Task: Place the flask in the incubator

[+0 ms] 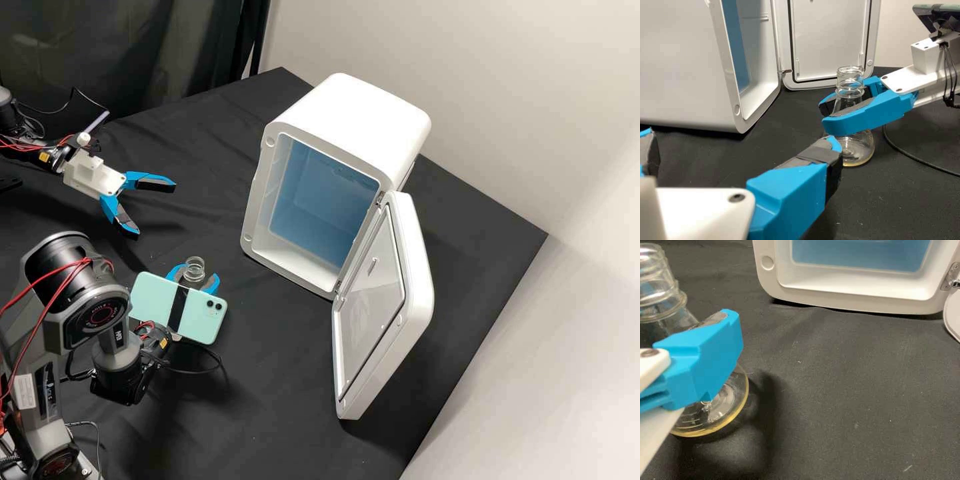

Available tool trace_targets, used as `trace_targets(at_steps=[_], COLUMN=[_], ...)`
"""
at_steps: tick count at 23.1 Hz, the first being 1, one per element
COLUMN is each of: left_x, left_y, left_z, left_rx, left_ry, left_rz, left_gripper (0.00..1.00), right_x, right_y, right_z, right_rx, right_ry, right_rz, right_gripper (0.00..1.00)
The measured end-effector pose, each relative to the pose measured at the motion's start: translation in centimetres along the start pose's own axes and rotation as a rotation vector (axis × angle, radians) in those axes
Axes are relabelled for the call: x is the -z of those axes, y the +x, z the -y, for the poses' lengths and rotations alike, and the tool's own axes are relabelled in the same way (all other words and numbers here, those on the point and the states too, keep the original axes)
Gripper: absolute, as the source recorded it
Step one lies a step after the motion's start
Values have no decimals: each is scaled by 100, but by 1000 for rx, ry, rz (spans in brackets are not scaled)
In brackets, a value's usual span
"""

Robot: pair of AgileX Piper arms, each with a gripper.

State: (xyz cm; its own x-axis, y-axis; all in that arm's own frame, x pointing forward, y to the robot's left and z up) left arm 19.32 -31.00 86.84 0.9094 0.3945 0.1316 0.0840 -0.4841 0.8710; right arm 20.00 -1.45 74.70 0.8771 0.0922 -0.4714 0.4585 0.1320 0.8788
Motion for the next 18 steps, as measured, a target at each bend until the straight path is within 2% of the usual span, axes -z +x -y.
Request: trace_targets(at_steps=[2,6,11,18], left_x=[0,0,0,0], left_y=[0,0,0,0], left_z=[0,0,0,0], left_rx=[0,0,0,0], left_ry=[0,0,0,0], left_rz=[0,0,0,0], left_gripper=[100,100,100,100], right_x=[11,42,92,172], right_y=[2,63,190,327], right_z=[-10,-49,-156,-272], right_rx=[-5,-21,-78,-142], right_ry=[-4,-15,-22,-3], right_rz=[7,0,-10,-30], right_gripper=[0,0,0,0])
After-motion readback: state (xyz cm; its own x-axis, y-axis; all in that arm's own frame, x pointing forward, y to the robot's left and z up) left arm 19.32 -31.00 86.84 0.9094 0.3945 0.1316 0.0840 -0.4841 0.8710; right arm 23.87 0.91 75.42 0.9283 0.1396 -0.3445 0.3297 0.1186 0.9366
